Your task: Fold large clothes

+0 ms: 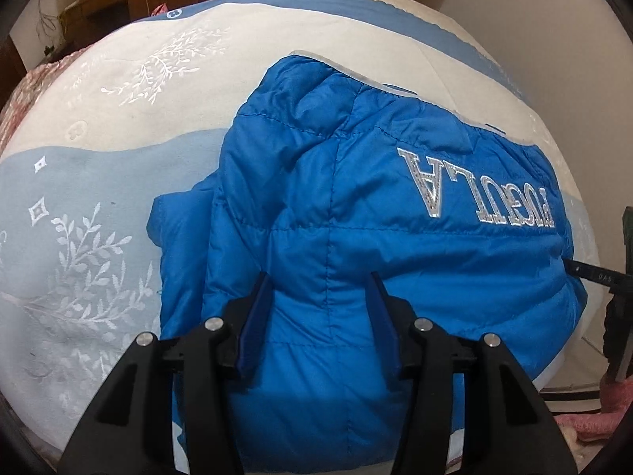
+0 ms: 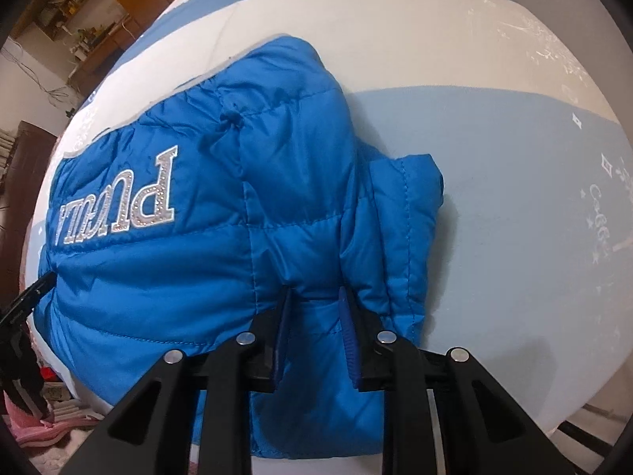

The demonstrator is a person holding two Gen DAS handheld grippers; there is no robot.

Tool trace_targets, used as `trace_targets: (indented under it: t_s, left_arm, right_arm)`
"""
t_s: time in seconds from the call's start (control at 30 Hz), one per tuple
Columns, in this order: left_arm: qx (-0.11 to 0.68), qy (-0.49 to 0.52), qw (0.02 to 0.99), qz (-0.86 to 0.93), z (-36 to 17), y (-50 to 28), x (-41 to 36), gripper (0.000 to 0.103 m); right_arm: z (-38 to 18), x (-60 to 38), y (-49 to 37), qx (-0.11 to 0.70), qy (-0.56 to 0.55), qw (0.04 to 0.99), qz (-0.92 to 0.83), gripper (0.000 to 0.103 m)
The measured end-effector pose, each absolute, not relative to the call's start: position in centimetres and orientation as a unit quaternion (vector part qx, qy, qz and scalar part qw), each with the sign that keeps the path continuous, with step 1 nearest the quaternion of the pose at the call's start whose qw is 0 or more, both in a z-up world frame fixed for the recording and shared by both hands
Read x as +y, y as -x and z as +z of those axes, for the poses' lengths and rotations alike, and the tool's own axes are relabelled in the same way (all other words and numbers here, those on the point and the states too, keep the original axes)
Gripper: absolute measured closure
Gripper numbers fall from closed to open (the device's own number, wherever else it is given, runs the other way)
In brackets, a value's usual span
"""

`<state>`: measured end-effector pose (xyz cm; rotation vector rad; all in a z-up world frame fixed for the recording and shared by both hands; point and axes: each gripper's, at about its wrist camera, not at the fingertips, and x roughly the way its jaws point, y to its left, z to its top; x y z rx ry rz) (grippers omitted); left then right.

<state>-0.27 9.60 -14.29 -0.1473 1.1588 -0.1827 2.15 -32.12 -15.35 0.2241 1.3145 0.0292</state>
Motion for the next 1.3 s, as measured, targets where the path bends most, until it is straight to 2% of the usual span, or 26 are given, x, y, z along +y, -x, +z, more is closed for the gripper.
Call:
trace_targets:
  t_s: [0.3, 0.53, 0.67, 0.9, 1.07, 1.3]
  left_arm:
    - [0.539, 0.073, 0.836, -0.069, -10.5, 1.9, 9.3, 0.055]
    - [0.551, 0.056, 0.831, -0.047, -11.3, 3.2, 6.6, 0.054]
    - [0.556, 0.048, 0.829, -0.035, -13.0, 3.0, 6.4, 0.053]
    - [0.550, 0.088, 0.830, -0.026, -14.1, 3.1, 7.3, 0.052]
    - [0.545, 0.109, 0.831, -0.005, -12.8, 3.9, 8.1, 0.053]
    - [0.513, 0.161, 0.839, 0.083, -9.2, 8.7, 12.6, 0.038]
  right_arm:
    - [-10.0, -32.9, -0.8, 0.590, -0.093, 0.801, 0.038, 0.078]
    - [-11.4, -33.5, -0.2, 0.616, -0.073, 0.783, 0.046, 0.079]
    - [-13.2, -33.8, -0.6, 0.632, -0.078, 0.769, 0.057, 0.084]
    - [-15.4, -33.8, -1.1, 0.640, -0.083, 0.760, 0.078, 0.084]
    - [-15.4, -34.2, -1.1, 0.643, -0.085, 0.756, 0.089, 0.084]
    - [-15.2, -34.2, -1.3, 0.643, -0.081, 0.755, 0.097, 0.084]
